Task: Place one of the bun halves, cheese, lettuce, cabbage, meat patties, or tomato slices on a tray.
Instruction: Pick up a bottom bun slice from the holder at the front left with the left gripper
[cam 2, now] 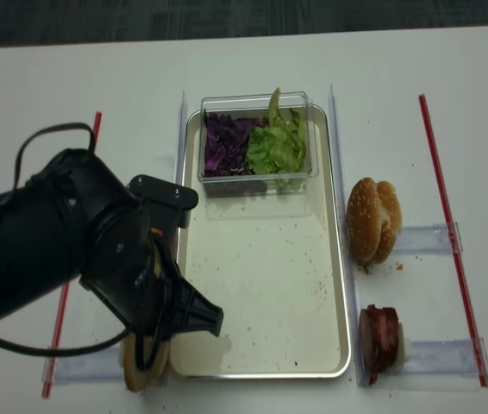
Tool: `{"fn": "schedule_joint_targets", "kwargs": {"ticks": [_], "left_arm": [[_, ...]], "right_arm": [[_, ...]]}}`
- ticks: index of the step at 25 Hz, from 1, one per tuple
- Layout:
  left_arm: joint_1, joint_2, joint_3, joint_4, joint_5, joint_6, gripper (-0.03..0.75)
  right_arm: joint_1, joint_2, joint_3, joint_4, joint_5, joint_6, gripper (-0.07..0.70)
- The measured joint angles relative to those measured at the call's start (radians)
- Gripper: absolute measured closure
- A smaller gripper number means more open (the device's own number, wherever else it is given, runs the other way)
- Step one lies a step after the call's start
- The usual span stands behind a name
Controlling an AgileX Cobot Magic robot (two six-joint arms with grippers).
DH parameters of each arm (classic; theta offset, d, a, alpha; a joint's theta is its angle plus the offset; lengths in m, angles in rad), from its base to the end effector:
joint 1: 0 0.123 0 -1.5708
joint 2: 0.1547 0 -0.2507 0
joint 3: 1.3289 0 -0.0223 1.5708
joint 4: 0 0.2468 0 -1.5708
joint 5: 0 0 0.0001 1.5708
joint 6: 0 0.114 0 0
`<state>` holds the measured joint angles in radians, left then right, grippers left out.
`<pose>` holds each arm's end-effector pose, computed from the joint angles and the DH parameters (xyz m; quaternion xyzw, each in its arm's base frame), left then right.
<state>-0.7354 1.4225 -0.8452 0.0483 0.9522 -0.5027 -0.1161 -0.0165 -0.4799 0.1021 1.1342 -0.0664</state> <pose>0.1843 -0.1606 0.1642 0.1284 0.9894 -0.0205 0.0642 0.0431 0.0056 0.2529 0.0179 0.8714 0.0062 0.4902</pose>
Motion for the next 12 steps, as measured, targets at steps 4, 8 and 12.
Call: {"fn": "schedule_joint_targets", "kwargs": {"ticks": [4,8,12], "left_arm": [[0.0,-0.022,-0.013,0.01,0.016,0.002,0.651],[0.0,-0.061,-0.02,0.019,0.022,0.002,0.652],[0.0,-0.082,-0.042,0.025,0.032,0.002,0.652]], "right_arm": [[0.0,0.0,0.0,0.0,0.0,0.0,0.313],[0.0,0.0,0.0,0.0,0.0,0.0,0.313],[0.0,0.0,0.0,0.0,0.0,0.002,0.313]]}}
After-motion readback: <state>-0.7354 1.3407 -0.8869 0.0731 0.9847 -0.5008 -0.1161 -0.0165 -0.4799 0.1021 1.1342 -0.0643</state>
